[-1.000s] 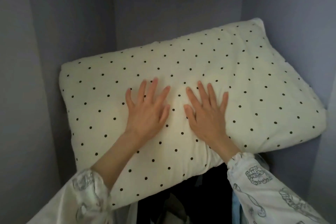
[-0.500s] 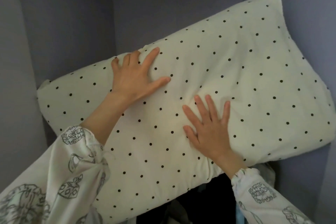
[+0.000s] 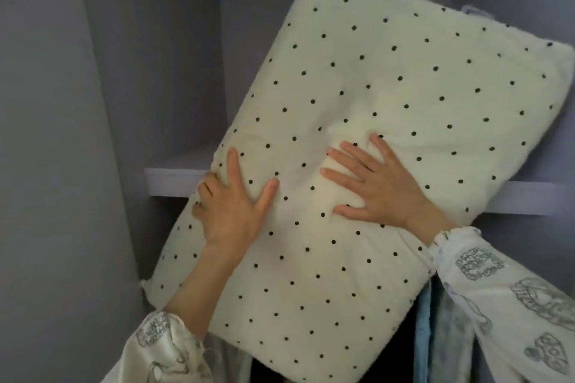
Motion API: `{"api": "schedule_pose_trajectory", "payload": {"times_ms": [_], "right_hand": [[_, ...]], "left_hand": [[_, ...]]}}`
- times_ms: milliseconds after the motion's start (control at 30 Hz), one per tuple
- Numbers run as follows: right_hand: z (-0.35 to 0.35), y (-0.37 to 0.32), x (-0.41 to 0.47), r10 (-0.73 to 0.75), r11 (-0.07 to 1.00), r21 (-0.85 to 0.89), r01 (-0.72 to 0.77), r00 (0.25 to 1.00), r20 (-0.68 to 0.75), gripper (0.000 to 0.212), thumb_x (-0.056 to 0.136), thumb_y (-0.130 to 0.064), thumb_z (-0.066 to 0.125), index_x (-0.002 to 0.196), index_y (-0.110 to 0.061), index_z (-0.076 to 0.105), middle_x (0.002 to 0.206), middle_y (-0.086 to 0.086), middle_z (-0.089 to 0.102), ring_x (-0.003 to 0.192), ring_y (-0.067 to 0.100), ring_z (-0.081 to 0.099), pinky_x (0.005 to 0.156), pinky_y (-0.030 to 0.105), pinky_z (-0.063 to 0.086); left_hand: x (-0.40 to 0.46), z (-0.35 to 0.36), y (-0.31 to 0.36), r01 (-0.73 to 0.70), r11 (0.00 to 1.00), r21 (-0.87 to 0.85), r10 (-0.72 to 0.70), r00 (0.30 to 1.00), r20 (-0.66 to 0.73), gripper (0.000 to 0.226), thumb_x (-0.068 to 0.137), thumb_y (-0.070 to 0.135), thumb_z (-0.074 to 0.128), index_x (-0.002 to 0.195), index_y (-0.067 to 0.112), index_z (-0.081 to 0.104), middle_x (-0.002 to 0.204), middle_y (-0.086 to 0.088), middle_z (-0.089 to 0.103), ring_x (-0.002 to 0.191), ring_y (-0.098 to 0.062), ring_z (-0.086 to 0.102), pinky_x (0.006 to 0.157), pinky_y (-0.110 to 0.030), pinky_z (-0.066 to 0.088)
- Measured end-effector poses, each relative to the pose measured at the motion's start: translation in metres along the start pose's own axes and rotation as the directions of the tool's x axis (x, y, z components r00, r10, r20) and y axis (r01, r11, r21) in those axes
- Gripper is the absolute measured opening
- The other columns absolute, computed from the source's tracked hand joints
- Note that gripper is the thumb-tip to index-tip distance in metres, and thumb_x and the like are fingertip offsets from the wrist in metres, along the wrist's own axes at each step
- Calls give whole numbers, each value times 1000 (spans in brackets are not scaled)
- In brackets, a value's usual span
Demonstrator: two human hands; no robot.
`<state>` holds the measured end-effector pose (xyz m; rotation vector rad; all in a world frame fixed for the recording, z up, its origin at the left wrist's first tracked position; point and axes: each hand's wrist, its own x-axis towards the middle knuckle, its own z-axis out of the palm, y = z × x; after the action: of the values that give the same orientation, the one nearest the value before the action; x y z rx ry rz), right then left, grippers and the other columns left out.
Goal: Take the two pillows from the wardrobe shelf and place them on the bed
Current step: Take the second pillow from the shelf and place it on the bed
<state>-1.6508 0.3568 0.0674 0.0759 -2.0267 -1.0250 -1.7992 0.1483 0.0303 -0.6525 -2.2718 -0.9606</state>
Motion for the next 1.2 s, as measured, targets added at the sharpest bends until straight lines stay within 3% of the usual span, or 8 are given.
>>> {"api": "schedule_pose_trajectory", "payload": {"times_ms": [167, 333, 433, 600, 800, 933, 1000, 1200], "right_hand": [[-9, 8, 27, -24, 1000, 12, 22, 983, 181, 69, 84, -66, 34, 143, -30, 34, 153, 1, 30, 141, 23, 27, 115, 51, 5], [-12, 4, 26, 8, 1000, 6, -9, 973, 229, 70, 82, -68, 31, 144, -35, 29, 154, -1, 27, 142, 22, 22, 114, 56, 5], [-12, 1, 23, 15, 999, -31, -9, 981, 191, 64, 87, -64, 33, 142, -33, 34, 152, 0, 33, 140, 23, 29, 112, 58, 13], [-14, -8, 5, 234, 972, -33, -232, 960, 151, 49, 97, -48, 24, 141, -29, 38, 150, 1, 36, 139, 24, 31, 110, 62, 13], [-21, -18, -50, 649, 758, -36, -652, 746, 151, 54, 95, -49, 26, 144, -27, 33, 154, 3, 28, 143, 27, 19, 111, 62, 4], [-28, -10, -64, 806, 527, 126, -841, 541, 240, 66, 88, -64, 27, 147, -34, 18, 159, 0, 5, 146, 25, -4, 112, 61, 9], [-29, -10, -66, 843, 417, 204, -886, 461, 278, 74, 83, -66, 32, 148, -35, 11, 159, -2, -4, 145, 22, -11, 113, 57, 16], [-30, -13, -64, 889, 248, 298, -922, 339, 308, 88, 77, -68, 45, 146, -41, -3, 158, -7, -13, 145, 22, -12, 108, 52, 28]], "left_hand": [[-33, 8, -15, 104, 995, -8, -102, 984, 145, 96, 69, 83, 28, 141, 31, -9, 138, -21, 29, 120, -42, 37, 96, -60, 35], [-12, -3, -1, -218, 974, -59, 219, 976, 17, 92, 76, 76, 37, 143, 37, -13, 157, -6, -8, 143, -37, -5, 105, -70, 7], [15, -5, 25, -362, 932, -26, 362, 932, -25, 82, 82, 67, 40, 142, 43, -10, 156, -1, -16, 142, -37, -14, 104, -72, 9], [40, 10, 35, -259, 962, -83, 260, 965, 10, 79, 82, 66, 42, 139, 50, -10, 156, 2, -18, 142, -37, -11, 101, -72, 22], [48, 19, 35, -260, 959, -115, 258, 966, -38, 80, 79, 70, 40, 140, 49, -7, 157, 1, -10, 143, -36, -4, 101, -72, 22], [49, 20, 34, -265, 954, -140, 261, 964, -44, 81, 78, 71, 43, 139, 52, -6, 158, 2, -8, 143, -34, -5, 102, -70, 19], [49, 19, 32, -274, 948, -161, 272, 962, -36, 80, 78, 71, 42, 139, 52, -5, 158, 2, -8, 143, -33, -4, 103, -69, 18], [53, 12, 21, -315, 924, -217, 319, 948, -13, 69, 85, 68, 30, 142, 48, -5, 158, 5, -9, 144, -31, -4, 108, -65, 17]]}}
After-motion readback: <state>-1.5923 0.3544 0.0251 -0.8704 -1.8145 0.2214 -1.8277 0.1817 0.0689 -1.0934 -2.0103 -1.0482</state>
